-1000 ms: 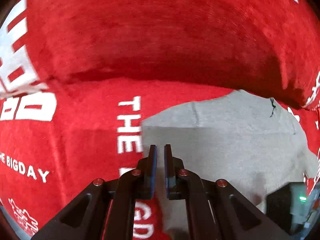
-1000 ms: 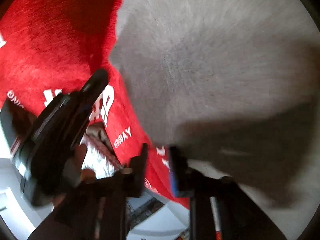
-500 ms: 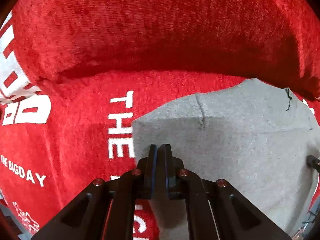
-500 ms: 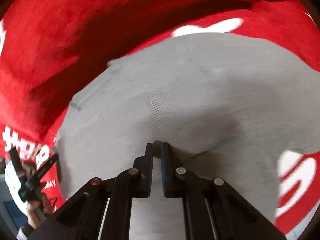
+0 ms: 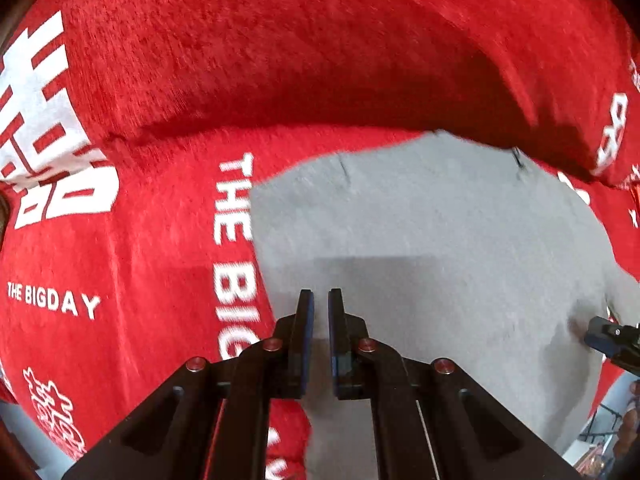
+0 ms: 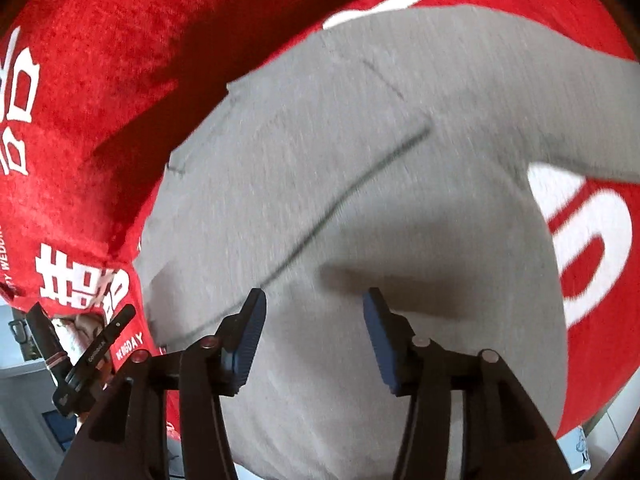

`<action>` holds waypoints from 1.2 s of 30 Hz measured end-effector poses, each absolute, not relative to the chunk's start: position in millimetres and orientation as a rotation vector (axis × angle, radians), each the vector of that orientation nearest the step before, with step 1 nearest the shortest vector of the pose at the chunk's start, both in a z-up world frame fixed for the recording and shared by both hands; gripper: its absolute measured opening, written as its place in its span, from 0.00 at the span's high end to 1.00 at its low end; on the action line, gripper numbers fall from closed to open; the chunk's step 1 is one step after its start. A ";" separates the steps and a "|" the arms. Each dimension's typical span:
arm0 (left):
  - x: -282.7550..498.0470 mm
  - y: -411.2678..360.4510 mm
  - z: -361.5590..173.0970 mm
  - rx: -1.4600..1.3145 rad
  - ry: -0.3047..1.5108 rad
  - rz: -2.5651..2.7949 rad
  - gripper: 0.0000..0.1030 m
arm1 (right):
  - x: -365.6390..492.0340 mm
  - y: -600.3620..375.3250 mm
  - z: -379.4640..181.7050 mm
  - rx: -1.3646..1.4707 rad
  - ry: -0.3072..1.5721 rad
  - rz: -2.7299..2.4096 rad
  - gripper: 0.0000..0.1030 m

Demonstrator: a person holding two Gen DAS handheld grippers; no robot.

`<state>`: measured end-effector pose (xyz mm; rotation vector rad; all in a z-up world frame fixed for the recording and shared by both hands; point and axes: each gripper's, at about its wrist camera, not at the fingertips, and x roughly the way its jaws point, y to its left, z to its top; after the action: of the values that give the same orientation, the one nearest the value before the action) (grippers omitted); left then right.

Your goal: Fold small clothes

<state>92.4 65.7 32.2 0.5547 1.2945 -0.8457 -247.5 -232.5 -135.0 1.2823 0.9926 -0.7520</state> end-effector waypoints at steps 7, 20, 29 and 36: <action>45.4 77.5 24.3 0.540 1.376 -0.860 0.92 | -256.6 -208.4 -135.4 1.306 0.980 -0.752 0.33; 4.0 71.3 -2.1 0.497 1.325 -0.984 0.00 | -278.1 -182.6 -126.9 1.327 0.938 -0.780 0.22; 3.4 26.5 -63.3 0.561 1.418 -0.838 0.00 | -315.1 -206.1 -119.9 1.348 0.887 -0.808 0.22; -27.2 -24.2 -100.4 0.636 1.431 -0.819 0.00 | -401.9 -267.5 -120.4 1.442 0.763 -0.943 0.22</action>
<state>-27.2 -24.2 -100.4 0.6360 1.4313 -0.8187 -401.9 -267.5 -120.4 1.4416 0.7631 -0.9429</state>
